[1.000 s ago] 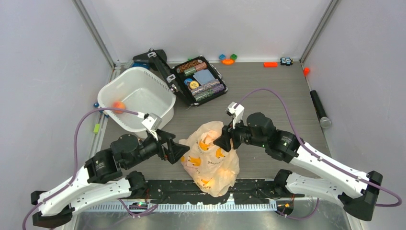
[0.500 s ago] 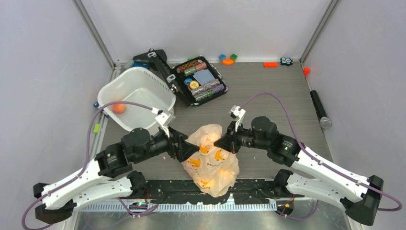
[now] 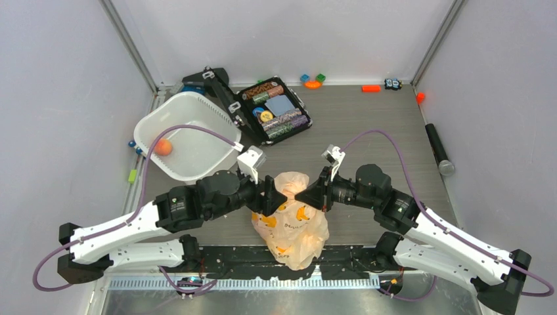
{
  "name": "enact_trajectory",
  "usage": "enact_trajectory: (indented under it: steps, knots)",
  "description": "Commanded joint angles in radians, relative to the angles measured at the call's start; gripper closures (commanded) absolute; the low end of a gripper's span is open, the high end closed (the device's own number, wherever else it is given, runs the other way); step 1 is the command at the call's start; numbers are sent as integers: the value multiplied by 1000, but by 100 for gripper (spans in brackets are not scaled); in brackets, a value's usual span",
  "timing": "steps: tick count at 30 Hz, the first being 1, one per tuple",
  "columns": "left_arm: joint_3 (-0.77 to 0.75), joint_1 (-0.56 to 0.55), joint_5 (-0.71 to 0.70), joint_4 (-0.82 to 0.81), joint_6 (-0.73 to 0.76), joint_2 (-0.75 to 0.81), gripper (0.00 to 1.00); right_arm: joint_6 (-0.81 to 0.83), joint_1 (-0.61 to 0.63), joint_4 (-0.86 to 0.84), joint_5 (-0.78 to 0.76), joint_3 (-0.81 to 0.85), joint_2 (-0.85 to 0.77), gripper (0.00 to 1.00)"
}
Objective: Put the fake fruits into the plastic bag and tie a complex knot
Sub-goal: Tie the plastic bag at the center of the board.
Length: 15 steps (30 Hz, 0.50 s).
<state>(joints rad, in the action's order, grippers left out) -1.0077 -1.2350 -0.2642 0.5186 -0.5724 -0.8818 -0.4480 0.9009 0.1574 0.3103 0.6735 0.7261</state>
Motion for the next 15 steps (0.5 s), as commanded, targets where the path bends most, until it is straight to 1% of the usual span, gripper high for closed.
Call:
enact_trajectory:
  steps: [1,5,8,12,13,15]
  knots:
    - [70,-9,-28,-92,-33,80,38,-27,-3,-83,7,-5,-27,95]
    - [186,-8,-28,-207,-60,174,46,-49,-3,-112,20,-22,-47,95]
    - [223,-8,-14,-233,-69,207,54,-68,-3,-131,39,-31,-54,95]
    - [249,-8,17,-268,-68,213,56,-88,-3,-178,84,-44,-49,95]
    - [250,-8,20,-272,-68,209,58,-90,-3,-190,92,-47,-47,95]
    - [244,-8,19,-264,-60,204,72,-91,-3,-200,118,-52,-46,95]
